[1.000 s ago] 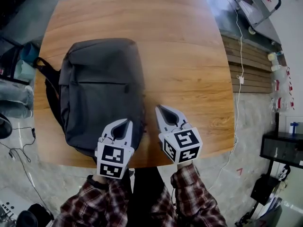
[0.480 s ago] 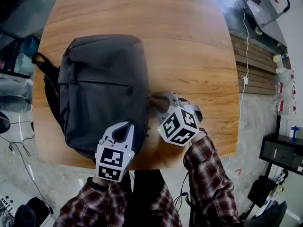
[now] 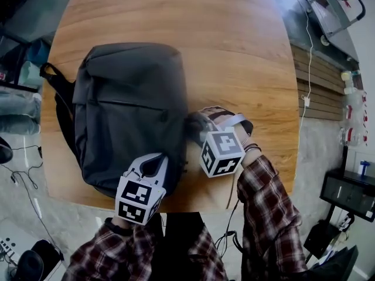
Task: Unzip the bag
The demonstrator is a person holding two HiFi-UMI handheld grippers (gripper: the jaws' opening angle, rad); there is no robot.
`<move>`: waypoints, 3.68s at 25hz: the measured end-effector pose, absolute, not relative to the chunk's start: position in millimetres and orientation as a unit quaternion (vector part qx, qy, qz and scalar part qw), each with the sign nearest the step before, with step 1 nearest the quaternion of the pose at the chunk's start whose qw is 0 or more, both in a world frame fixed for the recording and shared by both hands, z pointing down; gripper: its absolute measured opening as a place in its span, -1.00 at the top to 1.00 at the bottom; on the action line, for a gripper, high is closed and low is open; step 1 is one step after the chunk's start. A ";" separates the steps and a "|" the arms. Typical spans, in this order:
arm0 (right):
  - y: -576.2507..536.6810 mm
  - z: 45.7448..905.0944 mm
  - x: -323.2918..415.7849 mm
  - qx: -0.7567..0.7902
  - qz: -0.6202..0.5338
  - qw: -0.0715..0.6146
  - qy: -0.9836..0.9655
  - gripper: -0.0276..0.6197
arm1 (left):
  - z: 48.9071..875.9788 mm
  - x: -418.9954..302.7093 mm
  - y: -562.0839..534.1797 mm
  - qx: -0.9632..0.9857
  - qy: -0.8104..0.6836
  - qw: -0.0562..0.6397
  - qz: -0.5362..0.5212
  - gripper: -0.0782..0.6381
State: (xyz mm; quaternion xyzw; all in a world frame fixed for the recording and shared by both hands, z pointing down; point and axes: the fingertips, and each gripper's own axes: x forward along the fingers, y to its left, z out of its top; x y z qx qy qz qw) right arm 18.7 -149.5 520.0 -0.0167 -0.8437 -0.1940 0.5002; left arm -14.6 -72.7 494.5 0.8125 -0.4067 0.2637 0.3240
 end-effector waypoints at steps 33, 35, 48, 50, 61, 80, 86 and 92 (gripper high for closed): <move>-97.9 520.4 39.0 0.121 0.099 0.470 -0.869 0.88 | 505.3 -19.5 -80.9 0.804 -0.418 0.320 0.275 0.76; -86.3 518.5 40.0 0.157 0.147 0.445 -0.870 0.88 | 506.0 -22.2 -83.3 0.801 -0.422 0.323 0.275 0.76; -9.7 519.1 40.8 0.257 0.261 0.397 -0.842 0.88 | 504.7 -3.3 -130.9 0.781 -0.455 0.338 0.262 0.76; 3.1 515.8 27.4 0.271 0.291 0.369 -0.840 0.88 | 503.1 0.6 -137.9 0.779 -0.458 0.339 0.260 0.76; 0.1 510.6 36.2 0.313 0.281 0.353 -0.836 0.88 | 449.7 -3.8 -132.5 0.874 -0.304 0.164 0.342 0.76; -93.7 505.6 99.1 0.427 0.245 0.312 -0.813 0.88 | 498.5 -45.5 -56.2 0.792 -0.355 0.250 0.429 0.76; -145.8 508.9 99.9 0.405 0.207 0.331 -0.827 0.88 | 497.3 -11.7 -47.4 0.784 -0.357 0.336 0.380 0.76; -170.8 512.2 96.4 0.396 0.199 0.338 -0.831 0.88 | 497.2 1.7 -50.9 0.782 -0.331 0.407 0.337 0.76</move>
